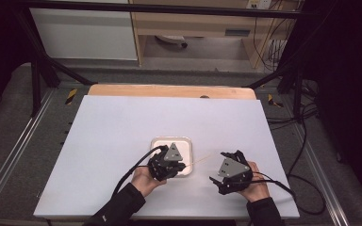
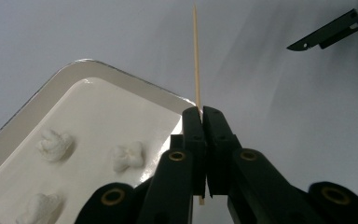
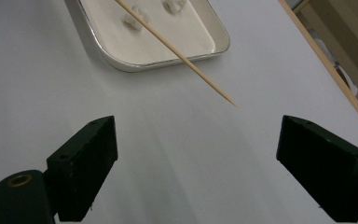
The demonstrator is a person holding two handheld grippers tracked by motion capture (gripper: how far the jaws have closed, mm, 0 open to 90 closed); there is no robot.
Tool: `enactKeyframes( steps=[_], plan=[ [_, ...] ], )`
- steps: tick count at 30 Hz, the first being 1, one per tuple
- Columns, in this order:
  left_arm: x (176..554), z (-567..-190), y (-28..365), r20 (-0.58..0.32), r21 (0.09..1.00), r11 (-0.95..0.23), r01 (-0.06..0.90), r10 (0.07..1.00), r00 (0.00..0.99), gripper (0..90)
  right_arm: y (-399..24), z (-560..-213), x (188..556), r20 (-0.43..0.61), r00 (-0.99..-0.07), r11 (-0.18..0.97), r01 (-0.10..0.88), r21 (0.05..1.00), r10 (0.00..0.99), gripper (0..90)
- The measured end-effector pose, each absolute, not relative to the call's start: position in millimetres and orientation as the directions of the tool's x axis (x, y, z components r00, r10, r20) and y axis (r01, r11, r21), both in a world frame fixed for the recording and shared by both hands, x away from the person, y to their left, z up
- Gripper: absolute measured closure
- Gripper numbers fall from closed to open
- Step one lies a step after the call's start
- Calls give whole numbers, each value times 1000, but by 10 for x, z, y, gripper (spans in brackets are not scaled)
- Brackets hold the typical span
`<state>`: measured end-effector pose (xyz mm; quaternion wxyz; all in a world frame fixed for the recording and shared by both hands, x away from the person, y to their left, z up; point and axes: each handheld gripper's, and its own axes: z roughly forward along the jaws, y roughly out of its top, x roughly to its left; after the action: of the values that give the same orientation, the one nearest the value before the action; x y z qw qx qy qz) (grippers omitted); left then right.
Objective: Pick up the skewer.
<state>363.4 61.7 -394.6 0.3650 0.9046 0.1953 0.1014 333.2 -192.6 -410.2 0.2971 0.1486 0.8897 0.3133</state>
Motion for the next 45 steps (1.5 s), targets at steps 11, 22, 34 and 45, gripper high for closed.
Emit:
enactKeyframes(
  steps=[11,22,34,45],
  plan=[
    [3605,-3945,423,54,683,-688,247,385,921,886,-1892,-4119,3295,-489,-780,797,20,604,390,199],
    [3572,-3933,237,63,675,-706,213,343,937,886,-1898,-4154,3245,-570,-764,843,-65,534,302,335],
    [3561,-3902,133,76,658,-729,188,313,947,886,-1881,-4203,3220,-643,-743,885,-157,438,187,490],
    [3543,-3894,59,85,645,-746,167,288,954,886,-1864,-4202,3226,-686,-721,908,-217,359,98,599]
  ],
)
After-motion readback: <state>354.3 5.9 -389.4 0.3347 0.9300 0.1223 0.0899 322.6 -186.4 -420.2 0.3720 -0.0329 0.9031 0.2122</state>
